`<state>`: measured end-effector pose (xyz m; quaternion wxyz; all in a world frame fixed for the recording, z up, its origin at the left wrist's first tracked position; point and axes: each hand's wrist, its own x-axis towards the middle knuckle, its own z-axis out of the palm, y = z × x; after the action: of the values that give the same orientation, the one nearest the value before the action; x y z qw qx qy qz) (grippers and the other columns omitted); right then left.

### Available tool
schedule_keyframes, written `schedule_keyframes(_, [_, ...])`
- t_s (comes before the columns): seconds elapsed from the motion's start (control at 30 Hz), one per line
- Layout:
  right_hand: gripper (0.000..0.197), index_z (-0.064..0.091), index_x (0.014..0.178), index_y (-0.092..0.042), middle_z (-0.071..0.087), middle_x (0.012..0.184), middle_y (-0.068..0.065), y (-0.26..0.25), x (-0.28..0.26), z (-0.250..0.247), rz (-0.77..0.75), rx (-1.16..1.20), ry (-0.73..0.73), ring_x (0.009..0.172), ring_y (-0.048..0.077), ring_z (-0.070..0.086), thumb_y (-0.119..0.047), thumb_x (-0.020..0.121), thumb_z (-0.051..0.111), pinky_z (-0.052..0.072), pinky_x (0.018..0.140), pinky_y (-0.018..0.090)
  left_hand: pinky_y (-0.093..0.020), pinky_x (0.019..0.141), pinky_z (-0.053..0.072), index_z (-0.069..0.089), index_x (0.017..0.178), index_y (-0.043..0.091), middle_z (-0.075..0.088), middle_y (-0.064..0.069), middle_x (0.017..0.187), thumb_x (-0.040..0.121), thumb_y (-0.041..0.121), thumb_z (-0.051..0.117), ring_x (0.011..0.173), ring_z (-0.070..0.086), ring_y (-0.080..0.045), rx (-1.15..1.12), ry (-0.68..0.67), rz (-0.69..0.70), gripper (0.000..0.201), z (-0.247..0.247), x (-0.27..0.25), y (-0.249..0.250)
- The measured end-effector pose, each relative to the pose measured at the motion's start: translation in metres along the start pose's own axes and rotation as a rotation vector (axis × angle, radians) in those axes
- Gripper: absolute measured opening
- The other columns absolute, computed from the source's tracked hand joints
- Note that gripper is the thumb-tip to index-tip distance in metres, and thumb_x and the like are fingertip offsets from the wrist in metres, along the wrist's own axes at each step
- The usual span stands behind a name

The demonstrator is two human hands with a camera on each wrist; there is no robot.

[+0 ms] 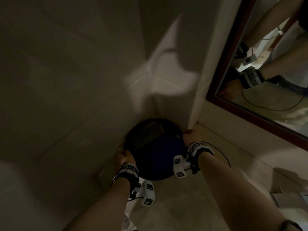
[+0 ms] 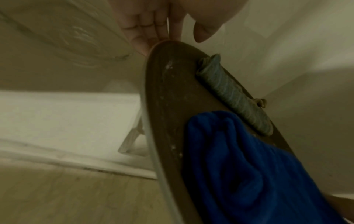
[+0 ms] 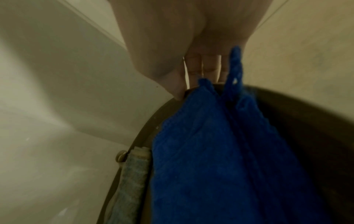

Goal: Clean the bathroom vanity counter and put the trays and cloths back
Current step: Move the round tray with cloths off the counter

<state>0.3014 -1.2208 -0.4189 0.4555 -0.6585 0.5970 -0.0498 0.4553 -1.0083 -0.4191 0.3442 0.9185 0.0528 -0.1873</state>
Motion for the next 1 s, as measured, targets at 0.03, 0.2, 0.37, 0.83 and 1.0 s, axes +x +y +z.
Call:
schedule_keyframes(0.03, [0.022, 0.066, 0.095, 0.005, 0.066, 0.090, 0.016, 0.002, 0.000, 0.002, 0.002, 0.010, 0.012, 0.072, 0.019, 0.050, -0.008, 0.090, 0.048, 0.038, 0.066, 0.025, -0.041, 0.108, 0.031, 0.038, 0.137, -0.009, 0.042, -0.025, 0.141, 0.102, 0.026, 0.039, 0.123, 0.045, -0.036, 0.000, 0.009, 0.018, 0.050, 0.002, 0.001, -0.001])
schedule_keyframes(0.2, [0.026, 0.066, 0.111, 0.001, 0.066, 0.107, 0.015, 0.003, -0.003, 0.000, -0.009, 0.033, 0.006, 0.099, 0.032, 0.061, -0.009, 0.092, 0.050, 0.047, 0.082, 0.031, -0.041, 0.096, 0.041, 0.048, 0.127, -0.009, 0.054, -0.025, 0.126, 0.100, 0.025, 0.041, 0.111, 0.053, -0.038, 0.051, -0.046, 0.035, 0.044, -0.001, 0.002, -0.003])
schedule_keyframes(0.37, [0.023, 0.067, 0.075, -0.002, 0.066, 0.080, 0.012, 0.001, -0.009, -0.001, -0.024, 0.019, 0.031, 0.076, 0.024, 0.058, -0.011, 0.090, 0.052, 0.048, 0.072, 0.030, -0.040, 0.093, 0.043, 0.046, 0.124, -0.012, 0.052, -0.028, 0.126, 0.100, 0.026, 0.041, 0.108, 0.053, -0.037, 0.081, -0.079, 0.035, 0.045, -0.006, -0.004, 0.000])
schedule_keyframes(0.83, [0.011, 0.057, 0.088, -0.014, 0.055, 0.088, 0.007, 0.010, -0.095, -0.068, -0.080, -0.180, 0.028, 0.083, 0.018, 0.049, -0.017, 0.094, 0.048, 0.036, 0.072, 0.022, -0.032, 0.062, 0.047, 0.035, 0.056, 0.014, 0.044, -0.001, 0.064, 0.088, 0.003, 0.049, 0.058, 0.040, -0.016, 0.094, -0.206, 0.380, 0.036, -0.037, -0.068, -0.006])
schedule_keyframes(1.0, [0.026, 0.057, 0.071, -0.003, 0.057, 0.075, 0.009, 0.025, -0.112, -0.058, -0.014, -0.192, 0.056, 0.073, 0.021, 0.054, -0.012, 0.093, 0.047, 0.042, 0.066, 0.027, -0.026, 0.069, 0.045, 0.061, 0.092, 0.005, 0.061, -0.012, 0.098, 0.089, 0.006, 0.052, 0.080, 0.052, -0.019, 0.197, -0.317, 0.480, 0.010, -0.034, -0.082, -0.028])
